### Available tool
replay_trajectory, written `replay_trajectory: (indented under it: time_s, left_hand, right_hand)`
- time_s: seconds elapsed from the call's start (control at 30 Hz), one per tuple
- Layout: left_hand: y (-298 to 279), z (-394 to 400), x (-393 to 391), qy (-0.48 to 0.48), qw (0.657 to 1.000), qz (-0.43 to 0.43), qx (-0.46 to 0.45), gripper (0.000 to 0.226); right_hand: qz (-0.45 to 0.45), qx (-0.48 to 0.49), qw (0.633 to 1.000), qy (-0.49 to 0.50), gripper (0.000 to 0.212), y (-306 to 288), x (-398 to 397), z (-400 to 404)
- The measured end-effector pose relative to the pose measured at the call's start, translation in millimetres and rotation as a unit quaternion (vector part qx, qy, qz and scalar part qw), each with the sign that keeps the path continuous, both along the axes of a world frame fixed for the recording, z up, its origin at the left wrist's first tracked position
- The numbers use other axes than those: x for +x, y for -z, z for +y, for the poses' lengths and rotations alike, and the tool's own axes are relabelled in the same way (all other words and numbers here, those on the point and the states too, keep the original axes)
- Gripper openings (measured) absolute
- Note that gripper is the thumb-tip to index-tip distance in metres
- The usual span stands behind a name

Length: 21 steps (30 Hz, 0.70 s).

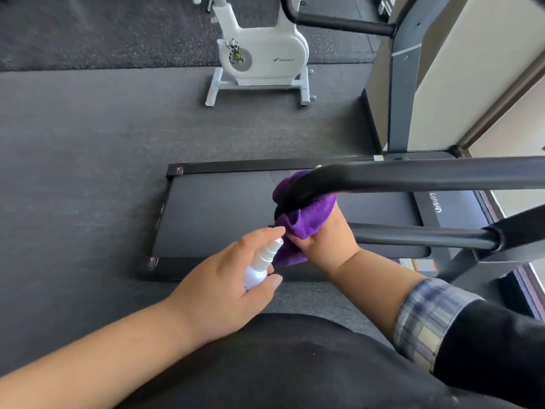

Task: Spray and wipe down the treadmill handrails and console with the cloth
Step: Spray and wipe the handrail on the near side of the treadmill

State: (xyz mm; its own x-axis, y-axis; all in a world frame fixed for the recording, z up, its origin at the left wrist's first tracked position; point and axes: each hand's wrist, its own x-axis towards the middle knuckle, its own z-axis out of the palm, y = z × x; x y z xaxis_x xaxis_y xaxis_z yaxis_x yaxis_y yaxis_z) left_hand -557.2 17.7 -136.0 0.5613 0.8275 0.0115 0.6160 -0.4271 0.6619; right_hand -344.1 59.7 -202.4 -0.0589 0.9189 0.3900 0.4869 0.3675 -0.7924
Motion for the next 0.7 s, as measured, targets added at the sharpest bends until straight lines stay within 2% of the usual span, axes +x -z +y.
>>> replay_trajectory:
  time_s: [0.03, 0.1, 0.2, 0.27, 0.37, 0.47, 0.6, 0.67, 0.7]
  left_hand:
    - [0.0, 1.7, -3.9, 0.004, 1.0, -0.004, 0.002, 0.063]
    - [1.1, 4.8, -10.2, 0.009, 1.0, -0.013, 0.002, 0.063]
    - [2.8, 8.8, -11.1, 0.028, 0.999, -0.025, -0.002, 0.06]
    - [3.0, 9.9, -6.0, 0.05, 0.998, -0.026, -0.007, 0.059]
    - [2.2, 10.5, 2.2, 0.085, 0.996, -0.026, -0.014, 0.059]
    - [2.6, 9.9, 3.7, 0.1, 0.994, -0.032, -0.014, 0.058]
    - [5.1, 8.3, -3.0, 0.095, 0.995, -0.037, -0.014, 0.057]
    - [6.3, 6.9, -7.4, 0.088, 0.995, -0.038, -0.012, 0.057]
    - [6.9, 6.4, -9.9, 0.084, 0.996, -0.04, -0.012, 0.058]
  right_hand:
    - [-0.005, -0.027, 0.999, -0.019, 0.013, -2.1, -1.4, 1.2]
    - [-0.092, -0.066, 0.993, -0.015, 0.013, -0.1, 1.6, 0.6]
    - [-0.307, -0.123, 0.941, 0.069, 0.036, 8.4, 8.7, -1.1]
    - [-0.375, -0.16, 0.909, 0.088, 0.032, 8.2, 10.9, -5.6]
    - [-0.458, -0.13, 0.873, 0.107, 0.058, 8.4, 20.8, -17.2]
    - [-0.496, -0.11, 0.853, 0.119, 0.072, 7.4, 40.3, -29.3]
    - [-0.508, -0.183, 0.824, 0.171, 0.086, 6.5, 76.5, -47.4]
    - [-0.487, -0.202, 0.828, 0.19, 0.088, 7.6, 81.2, -54.3]
    - [-0.458, -0.214, 0.841, 0.192, 0.09, 7.8, 77.0, -54.7]
